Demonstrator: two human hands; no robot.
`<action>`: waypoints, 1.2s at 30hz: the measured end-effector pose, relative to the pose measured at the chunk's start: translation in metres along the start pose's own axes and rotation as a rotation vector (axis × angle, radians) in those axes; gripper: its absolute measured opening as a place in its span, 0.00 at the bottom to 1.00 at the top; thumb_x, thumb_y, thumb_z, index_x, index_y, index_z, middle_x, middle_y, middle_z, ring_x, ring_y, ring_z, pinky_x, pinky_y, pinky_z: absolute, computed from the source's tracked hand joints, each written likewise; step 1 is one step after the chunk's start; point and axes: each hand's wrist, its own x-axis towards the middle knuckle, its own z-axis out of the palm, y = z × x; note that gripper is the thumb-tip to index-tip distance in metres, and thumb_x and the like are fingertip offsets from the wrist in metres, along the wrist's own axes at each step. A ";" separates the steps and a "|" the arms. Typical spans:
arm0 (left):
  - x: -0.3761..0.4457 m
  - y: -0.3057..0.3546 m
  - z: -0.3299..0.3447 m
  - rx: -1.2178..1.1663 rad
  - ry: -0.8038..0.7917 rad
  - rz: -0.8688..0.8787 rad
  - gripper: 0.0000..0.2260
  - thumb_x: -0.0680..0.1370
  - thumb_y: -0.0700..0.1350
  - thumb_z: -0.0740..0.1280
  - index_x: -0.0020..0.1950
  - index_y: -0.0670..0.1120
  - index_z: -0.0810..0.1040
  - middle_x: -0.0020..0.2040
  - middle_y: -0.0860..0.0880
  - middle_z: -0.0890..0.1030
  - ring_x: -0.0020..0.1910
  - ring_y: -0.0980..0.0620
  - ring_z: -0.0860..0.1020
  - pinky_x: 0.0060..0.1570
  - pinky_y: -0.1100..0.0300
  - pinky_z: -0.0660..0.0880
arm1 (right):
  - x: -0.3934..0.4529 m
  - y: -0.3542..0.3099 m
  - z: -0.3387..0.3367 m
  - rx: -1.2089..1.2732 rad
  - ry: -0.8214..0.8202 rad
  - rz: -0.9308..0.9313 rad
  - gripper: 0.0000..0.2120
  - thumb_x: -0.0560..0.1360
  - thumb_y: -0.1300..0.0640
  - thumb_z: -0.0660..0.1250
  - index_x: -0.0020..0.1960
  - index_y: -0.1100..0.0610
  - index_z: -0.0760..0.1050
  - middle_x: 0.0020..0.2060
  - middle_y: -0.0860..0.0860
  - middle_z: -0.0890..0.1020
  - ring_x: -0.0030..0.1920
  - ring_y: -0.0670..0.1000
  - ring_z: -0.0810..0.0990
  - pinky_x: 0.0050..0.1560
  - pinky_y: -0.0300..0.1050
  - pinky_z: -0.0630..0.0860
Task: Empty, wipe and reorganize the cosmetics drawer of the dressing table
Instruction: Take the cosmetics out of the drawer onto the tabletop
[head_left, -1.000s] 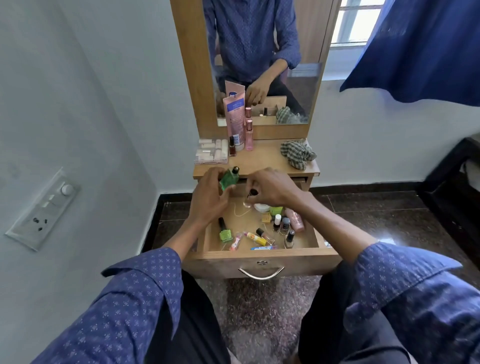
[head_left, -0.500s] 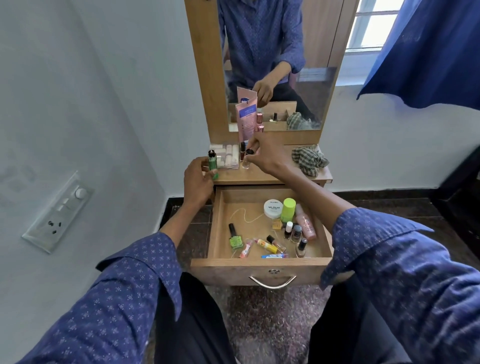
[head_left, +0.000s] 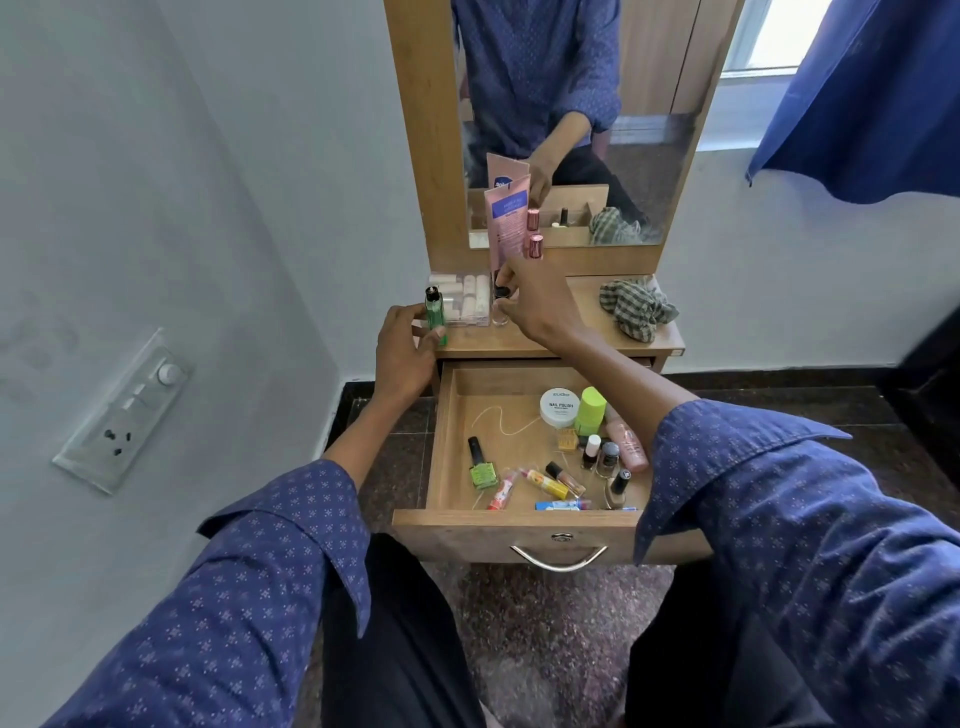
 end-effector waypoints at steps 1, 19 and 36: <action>-0.001 -0.001 0.000 -0.010 -0.004 -0.001 0.19 0.82 0.44 0.71 0.72 0.42 0.76 0.64 0.46 0.77 0.54 0.54 0.78 0.56 0.59 0.77 | -0.001 0.001 -0.001 0.005 -0.010 0.005 0.13 0.67 0.63 0.74 0.48 0.53 0.75 0.44 0.49 0.80 0.45 0.53 0.78 0.45 0.55 0.80; -0.073 0.011 0.008 0.208 0.009 -0.005 0.14 0.78 0.53 0.75 0.43 0.50 0.73 0.35 0.55 0.78 0.33 0.58 0.75 0.31 0.59 0.66 | -0.067 0.007 -0.035 0.012 -0.267 0.024 0.03 0.71 0.56 0.74 0.43 0.49 0.82 0.37 0.42 0.83 0.41 0.44 0.83 0.42 0.47 0.82; -0.102 0.044 0.041 1.033 -0.541 0.149 0.08 0.81 0.47 0.69 0.57 0.46 0.83 0.56 0.45 0.84 0.57 0.44 0.82 0.52 0.52 0.76 | -0.147 0.027 -0.021 -0.851 -0.474 -0.184 0.11 0.76 0.69 0.65 0.55 0.58 0.79 0.51 0.54 0.84 0.47 0.58 0.84 0.38 0.48 0.68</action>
